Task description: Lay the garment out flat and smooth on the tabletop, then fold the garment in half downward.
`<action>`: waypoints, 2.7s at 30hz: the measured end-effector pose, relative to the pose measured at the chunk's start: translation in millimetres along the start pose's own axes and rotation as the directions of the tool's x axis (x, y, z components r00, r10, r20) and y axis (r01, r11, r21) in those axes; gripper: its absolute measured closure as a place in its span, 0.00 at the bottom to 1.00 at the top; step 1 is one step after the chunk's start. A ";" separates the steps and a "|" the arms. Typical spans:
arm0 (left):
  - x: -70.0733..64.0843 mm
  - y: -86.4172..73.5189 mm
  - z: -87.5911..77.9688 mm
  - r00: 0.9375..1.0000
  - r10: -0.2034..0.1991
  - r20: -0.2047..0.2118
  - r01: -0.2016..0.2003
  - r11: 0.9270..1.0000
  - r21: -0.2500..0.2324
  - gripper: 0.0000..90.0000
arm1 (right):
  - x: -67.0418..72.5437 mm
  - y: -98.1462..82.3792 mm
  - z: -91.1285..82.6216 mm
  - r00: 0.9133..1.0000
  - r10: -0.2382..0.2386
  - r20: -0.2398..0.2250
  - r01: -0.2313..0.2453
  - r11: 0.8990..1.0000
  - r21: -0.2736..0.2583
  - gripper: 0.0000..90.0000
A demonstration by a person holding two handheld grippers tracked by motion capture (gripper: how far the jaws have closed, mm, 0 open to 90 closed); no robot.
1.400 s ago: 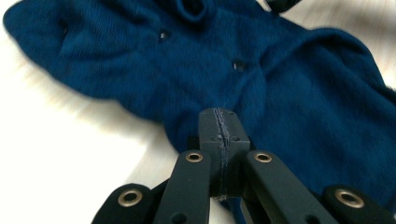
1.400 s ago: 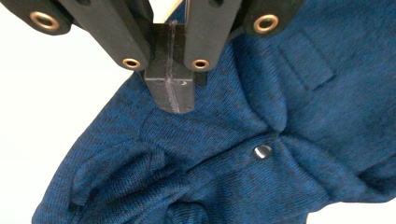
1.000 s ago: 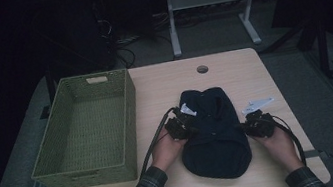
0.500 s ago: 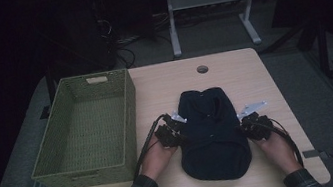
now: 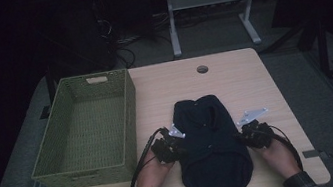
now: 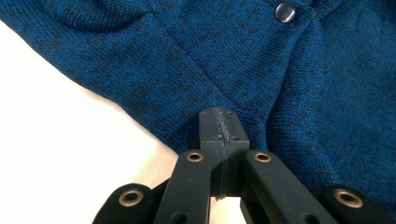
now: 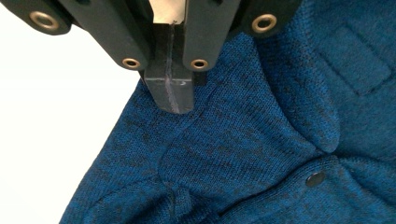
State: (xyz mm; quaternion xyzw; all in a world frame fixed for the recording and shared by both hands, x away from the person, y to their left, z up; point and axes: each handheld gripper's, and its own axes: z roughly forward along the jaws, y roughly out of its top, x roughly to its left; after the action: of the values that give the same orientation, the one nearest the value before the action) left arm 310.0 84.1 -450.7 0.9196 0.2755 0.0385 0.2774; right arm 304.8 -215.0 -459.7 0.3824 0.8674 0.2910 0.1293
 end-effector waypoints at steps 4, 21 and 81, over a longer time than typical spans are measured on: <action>-2.5 -4.2 -3.6 1.000 -0.004 0.011 0.004 1.000 0.010 1.00 | 11.5 -5.5 -4.9 1.000 -0.016 -0.019 0.016 1.000 0.005 1.00; 54.5 44.4 9.4 0.986 -0.138 -0.092 0.129 0.987 -0.100 1.00 | -43.3 40.6 17.4 0.993 0.113 -0.047 -0.118 0.983 -0.142 1.00; 116.6 52.3 35.9 0.970 -0.242 -0.025 0.233 0.956 -0.179 0.40 | -87.4 76.5 75.2 0.977 0.131 -0.166 -0.152 0.981 -0.120 0.50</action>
State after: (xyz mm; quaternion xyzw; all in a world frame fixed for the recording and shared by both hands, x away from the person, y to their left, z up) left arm 442.0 91.9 -462.7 0.8508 0.3859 0.0503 0.3531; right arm 442.3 -207.9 -473.3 0.4097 0.8243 0.3854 0.0646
